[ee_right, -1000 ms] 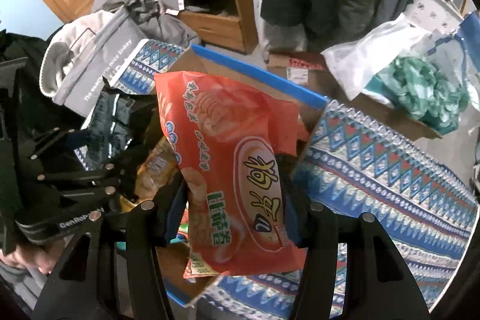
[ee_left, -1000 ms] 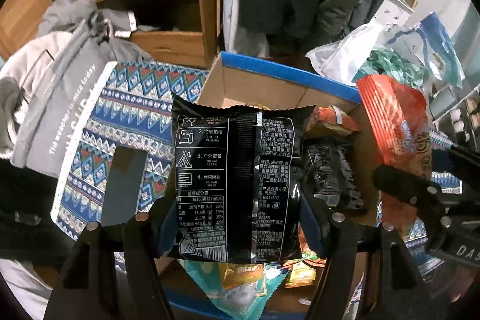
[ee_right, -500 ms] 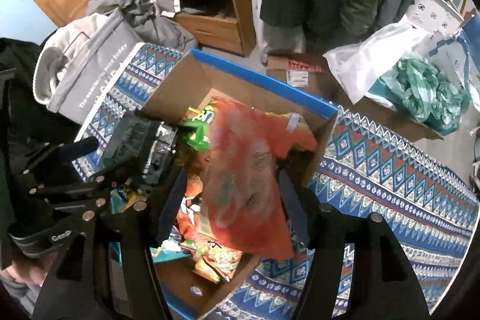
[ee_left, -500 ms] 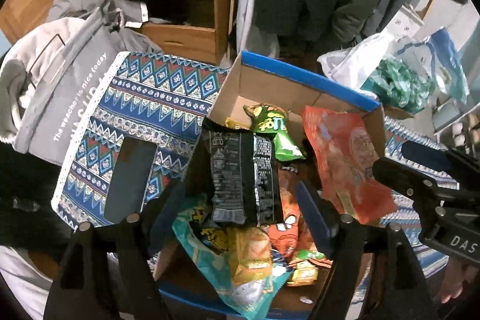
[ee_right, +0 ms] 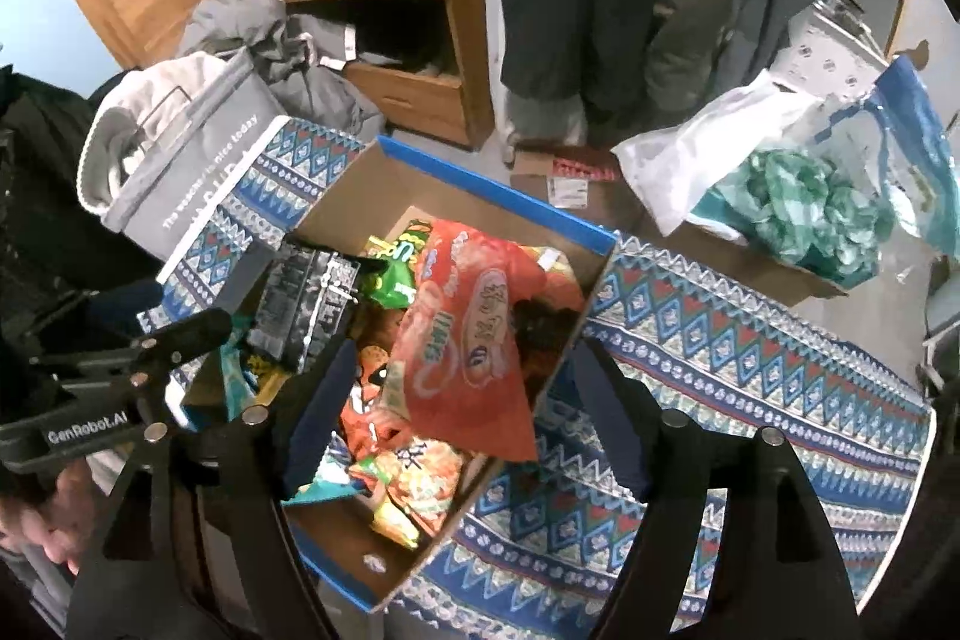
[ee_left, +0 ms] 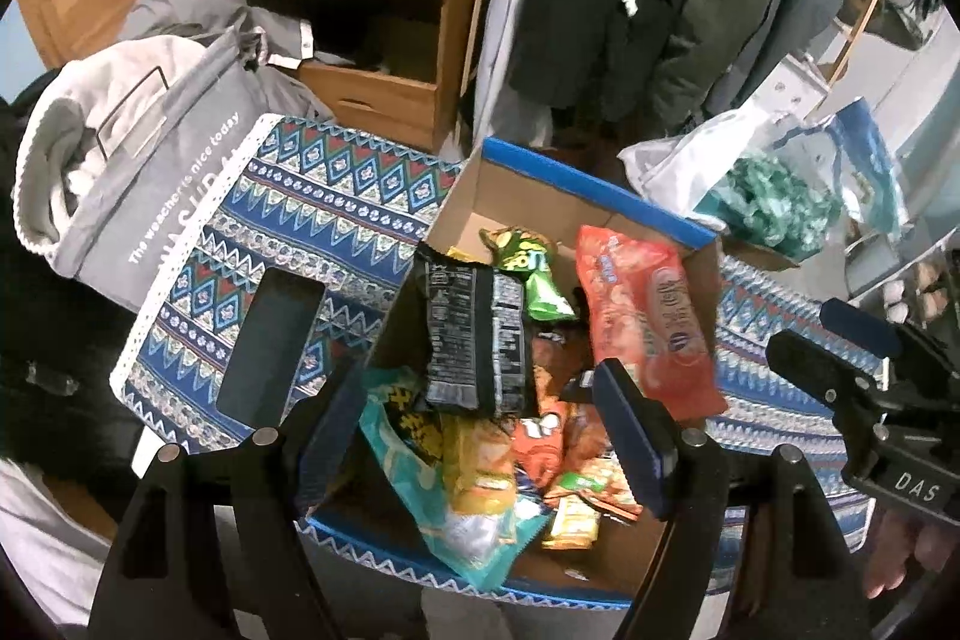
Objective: Organize snacks
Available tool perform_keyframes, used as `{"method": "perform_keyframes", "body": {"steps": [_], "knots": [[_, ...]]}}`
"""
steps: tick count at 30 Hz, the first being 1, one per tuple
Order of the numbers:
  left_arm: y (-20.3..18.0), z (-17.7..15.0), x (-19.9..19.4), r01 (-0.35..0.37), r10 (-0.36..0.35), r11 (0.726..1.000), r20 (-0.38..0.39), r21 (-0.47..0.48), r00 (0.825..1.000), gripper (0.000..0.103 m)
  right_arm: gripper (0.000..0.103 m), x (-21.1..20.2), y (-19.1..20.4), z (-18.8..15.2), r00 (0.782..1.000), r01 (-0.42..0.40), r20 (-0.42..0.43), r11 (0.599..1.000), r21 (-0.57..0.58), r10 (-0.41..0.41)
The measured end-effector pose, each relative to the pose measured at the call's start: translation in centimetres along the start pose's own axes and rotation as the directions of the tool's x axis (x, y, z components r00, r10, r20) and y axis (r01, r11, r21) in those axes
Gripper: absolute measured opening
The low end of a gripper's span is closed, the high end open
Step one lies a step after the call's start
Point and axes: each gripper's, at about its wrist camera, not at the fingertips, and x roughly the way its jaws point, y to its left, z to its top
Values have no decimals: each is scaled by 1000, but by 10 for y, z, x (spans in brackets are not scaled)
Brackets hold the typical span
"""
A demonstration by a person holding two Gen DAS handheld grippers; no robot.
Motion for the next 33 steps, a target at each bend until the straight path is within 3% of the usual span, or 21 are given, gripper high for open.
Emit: {"method": "perform_keyframes", "body": {"steps": [11, 26, 33], "knots": [[-18, -16, -27, 59, -60, 998, 29, 21, 998, 82, 78, -50, 1, -11, 994, 51, 98, 998, -45, -47], [-51, -25, -67, 39, -63, 989, 170, 139, 983, 87, 78, -89, -4, -27, 982, 68, 185, 993, -93, -50], [-68, -29, -72, -25, -28, 978, 251, 206, 968, 88, 78, -96, -12, -33, 978, 69, 204, 994, -87, -50]]}}
